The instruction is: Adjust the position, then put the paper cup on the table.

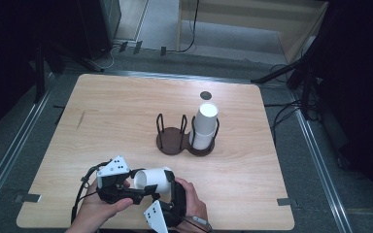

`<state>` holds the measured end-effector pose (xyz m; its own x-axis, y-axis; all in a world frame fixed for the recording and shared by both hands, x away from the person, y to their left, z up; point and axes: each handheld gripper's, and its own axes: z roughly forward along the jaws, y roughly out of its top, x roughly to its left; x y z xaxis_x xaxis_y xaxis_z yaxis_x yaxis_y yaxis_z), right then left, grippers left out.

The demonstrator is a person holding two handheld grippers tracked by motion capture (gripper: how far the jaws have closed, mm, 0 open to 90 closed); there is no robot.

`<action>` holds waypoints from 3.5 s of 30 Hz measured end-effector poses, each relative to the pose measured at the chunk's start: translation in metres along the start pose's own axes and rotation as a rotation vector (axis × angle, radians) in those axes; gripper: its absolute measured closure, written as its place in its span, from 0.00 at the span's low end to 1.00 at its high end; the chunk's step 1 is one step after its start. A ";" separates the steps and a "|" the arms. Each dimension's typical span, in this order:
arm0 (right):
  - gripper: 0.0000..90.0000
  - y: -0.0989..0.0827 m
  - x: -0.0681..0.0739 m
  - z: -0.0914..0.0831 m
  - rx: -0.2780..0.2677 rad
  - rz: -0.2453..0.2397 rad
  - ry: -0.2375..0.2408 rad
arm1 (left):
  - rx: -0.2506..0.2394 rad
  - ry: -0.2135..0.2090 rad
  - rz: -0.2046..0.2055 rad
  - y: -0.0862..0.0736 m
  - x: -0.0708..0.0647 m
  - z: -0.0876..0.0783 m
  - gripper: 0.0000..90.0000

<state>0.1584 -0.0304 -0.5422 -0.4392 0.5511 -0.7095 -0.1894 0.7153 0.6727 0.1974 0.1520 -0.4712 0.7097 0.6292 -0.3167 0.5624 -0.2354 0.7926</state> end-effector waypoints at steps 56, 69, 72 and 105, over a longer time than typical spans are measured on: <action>0.02 0.013 -0.068 -0.011 -0.033 0.867 0.079 | -0.428 0.102 0.047 -0.020 0.028 0.000 0.38; 0.05 0.010 -0.067 -0.008 -0.046 1.198 0.066 | -0.457 0.100 0.072 -0.022 0.026 0.005 0.38; 0.06 0.010 -0.066 -0.007 -0.045 1.247 0.068 | -0.463 0.100 0.077 -0.022 0.025 0.006 0.38; 0.00 -0.011 -0.053 0.011 -0.101 2.281 0.298 | -0.502 0.074 0.116 -0.026 0.014 0.019 0.38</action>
<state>0.1935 -0.0628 -0.5145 0.0060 0.0809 0.9967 0.6080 -0.7916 0.0606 0.2008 0.1531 -0.5060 0.7128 0.6754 -0.1890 0.1965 0.0663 0.9783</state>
